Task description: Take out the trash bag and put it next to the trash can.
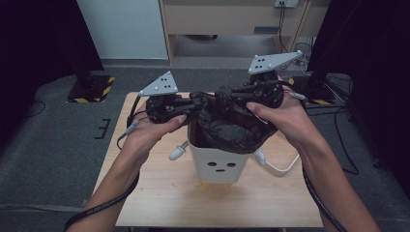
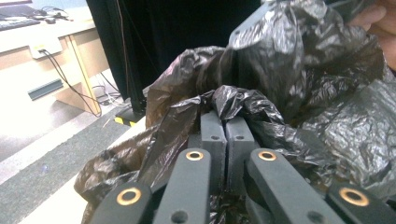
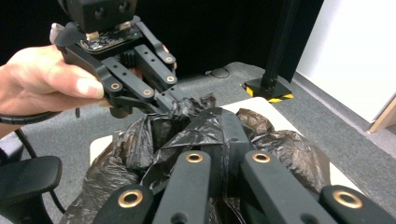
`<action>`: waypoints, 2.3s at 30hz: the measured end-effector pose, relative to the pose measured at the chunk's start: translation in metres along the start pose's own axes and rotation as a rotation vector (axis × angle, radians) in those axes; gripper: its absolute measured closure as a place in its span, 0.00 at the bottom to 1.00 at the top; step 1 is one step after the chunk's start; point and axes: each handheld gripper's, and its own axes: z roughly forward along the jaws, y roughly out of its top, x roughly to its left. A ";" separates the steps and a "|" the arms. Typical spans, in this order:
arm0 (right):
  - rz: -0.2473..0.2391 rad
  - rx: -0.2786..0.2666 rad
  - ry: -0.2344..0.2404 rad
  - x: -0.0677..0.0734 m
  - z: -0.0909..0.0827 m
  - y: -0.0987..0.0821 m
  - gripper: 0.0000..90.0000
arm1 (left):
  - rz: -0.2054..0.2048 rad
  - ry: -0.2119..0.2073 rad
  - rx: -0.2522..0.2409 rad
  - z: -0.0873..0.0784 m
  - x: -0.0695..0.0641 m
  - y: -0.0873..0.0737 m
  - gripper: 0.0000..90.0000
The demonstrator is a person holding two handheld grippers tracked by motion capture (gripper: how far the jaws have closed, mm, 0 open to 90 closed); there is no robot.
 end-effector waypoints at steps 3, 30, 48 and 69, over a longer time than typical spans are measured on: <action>0.005 -0.008 0.006 -0.001 0.002 -0.002 0.98 | 0.007 -0.001 0.006 0.003 0.000 0.002 0.98; -0.007 0.023 0.027 0.004 0.017 -0.015 0.57 | 0.010 -0.057 -0.048 0.013 -0.006 0.022 0.97; -0.018 0.033 0.067 0.002 0.012 -0.017 0.98 | -0.035 0.004 -0.085 0.004 0.000 0.020 0.66; -0.001 -0.017 0.017 -0.006 -0.009 -0.016 0.99 | -0.100 0.020 -0.097 -0.006 0.010 0.008 0.34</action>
